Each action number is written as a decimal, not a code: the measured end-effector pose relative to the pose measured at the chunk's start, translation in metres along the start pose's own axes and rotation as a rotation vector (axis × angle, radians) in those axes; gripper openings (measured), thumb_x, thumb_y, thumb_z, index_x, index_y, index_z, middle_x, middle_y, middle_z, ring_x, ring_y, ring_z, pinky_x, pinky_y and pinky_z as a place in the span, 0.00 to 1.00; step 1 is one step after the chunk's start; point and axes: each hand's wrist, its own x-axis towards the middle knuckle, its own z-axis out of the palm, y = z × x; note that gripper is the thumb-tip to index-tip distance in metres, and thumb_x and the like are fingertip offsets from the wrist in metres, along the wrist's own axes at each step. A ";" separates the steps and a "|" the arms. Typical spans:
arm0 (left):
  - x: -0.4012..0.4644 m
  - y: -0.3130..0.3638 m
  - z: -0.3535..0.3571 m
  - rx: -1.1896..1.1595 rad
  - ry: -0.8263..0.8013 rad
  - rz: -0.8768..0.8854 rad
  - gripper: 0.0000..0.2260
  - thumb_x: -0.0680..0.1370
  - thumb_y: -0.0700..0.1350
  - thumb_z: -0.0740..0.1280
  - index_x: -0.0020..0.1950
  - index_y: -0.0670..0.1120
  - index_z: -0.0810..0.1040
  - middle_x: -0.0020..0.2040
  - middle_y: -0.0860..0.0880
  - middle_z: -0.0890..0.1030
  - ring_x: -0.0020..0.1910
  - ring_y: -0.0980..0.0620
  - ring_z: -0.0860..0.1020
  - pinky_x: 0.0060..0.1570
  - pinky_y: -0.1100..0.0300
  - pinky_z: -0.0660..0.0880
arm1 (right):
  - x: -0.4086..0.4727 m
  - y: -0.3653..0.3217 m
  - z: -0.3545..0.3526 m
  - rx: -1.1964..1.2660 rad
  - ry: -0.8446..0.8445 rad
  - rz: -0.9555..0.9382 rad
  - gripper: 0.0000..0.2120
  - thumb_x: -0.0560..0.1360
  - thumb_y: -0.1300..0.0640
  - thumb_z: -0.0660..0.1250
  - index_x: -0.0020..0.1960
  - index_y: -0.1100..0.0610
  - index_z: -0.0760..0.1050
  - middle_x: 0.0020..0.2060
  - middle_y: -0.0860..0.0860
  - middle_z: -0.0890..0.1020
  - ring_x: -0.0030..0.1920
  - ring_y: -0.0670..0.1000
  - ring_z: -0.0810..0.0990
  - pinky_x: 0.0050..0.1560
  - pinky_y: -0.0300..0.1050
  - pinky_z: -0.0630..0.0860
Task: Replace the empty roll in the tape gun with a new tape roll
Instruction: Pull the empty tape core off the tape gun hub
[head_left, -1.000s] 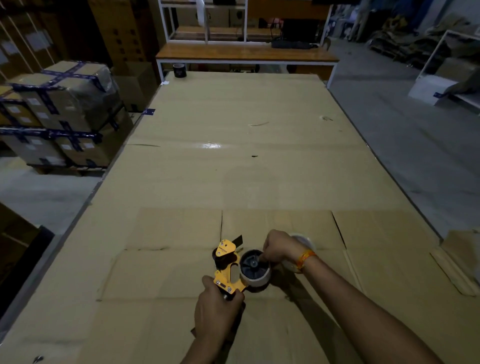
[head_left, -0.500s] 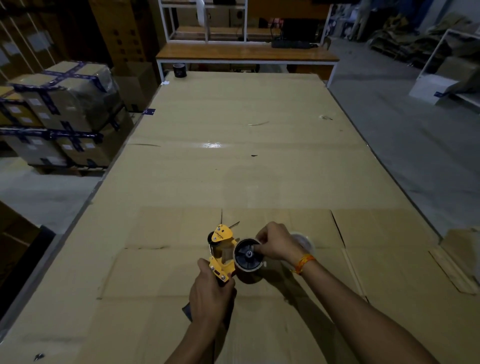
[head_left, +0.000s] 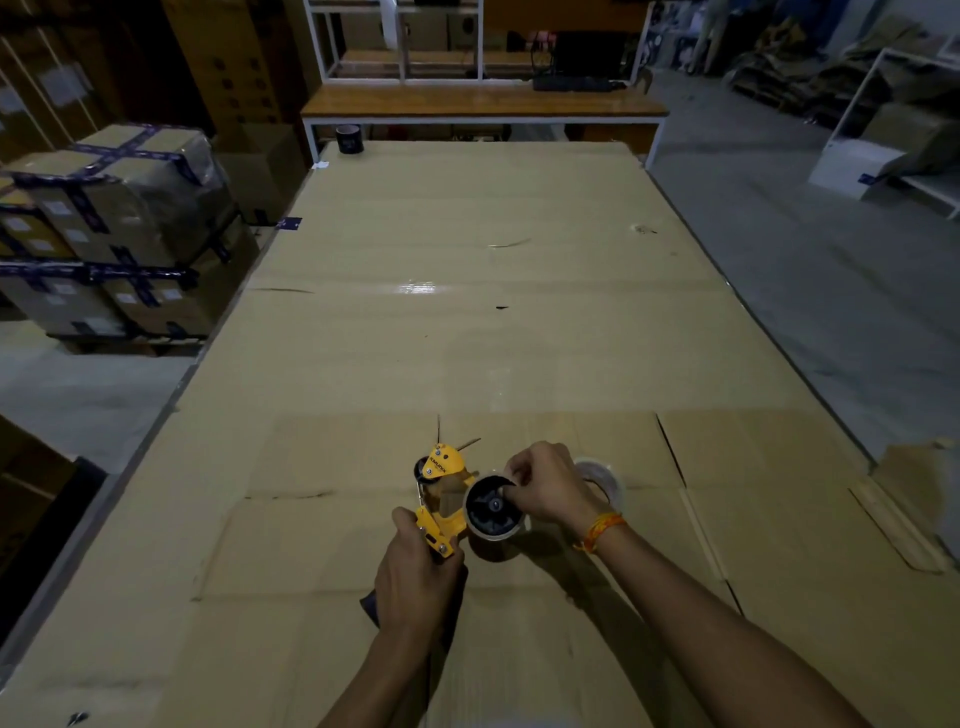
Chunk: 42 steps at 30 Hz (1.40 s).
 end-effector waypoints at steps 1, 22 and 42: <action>0.000 -0.001 0.001 0.005 -0.001 0.007 0.22 0.77 0.52 0.75 0.50 0.52 0.60 0.38 0.53 0.80 0.32 0.52 0.79 0.28 0.53 0.74 | 0.000 0.001 0.001 0.008 -0.002 0.008 0.06 0.75 0.58 0.80 0.49 0.59 0.88 0.42 0.51 0.87 0.43 0.49 0.84 0.32 0.31 0.71; -0.002 0.014 0.004 -0.268 0.145 -0.042 0.20 0.76 0.47 0.77 0.50 0.49 0.64 0.36 0.52 0.82 0.33 0.52 0.81 0.29 0.49 0.76 | -0.034 -0.015 0.036 1.022 0.035 0.451 0.04 0.78 0.62 0.74 0.51 0.59 0.80 0.46 0.55 0.86 0.46 0.52 0.86 0.44 0.44 0.82; -0.004 0.019 0.010 -0.226 0.220 -0.040 0.22 0.76 0.47 0.78 0.52 0.49 0.62 0.40 0.46 0.83 0.35 0.44 0.81 0.31 0.50 0.75 | -0.019 -0.036 0.081 1.386 0.218 0.701 0.15 0.66 0.58 0.82 0.50 0.62 0.86 0.42 0.58 0.90 0.47 0.59 0.90 0.47 0.55 0.88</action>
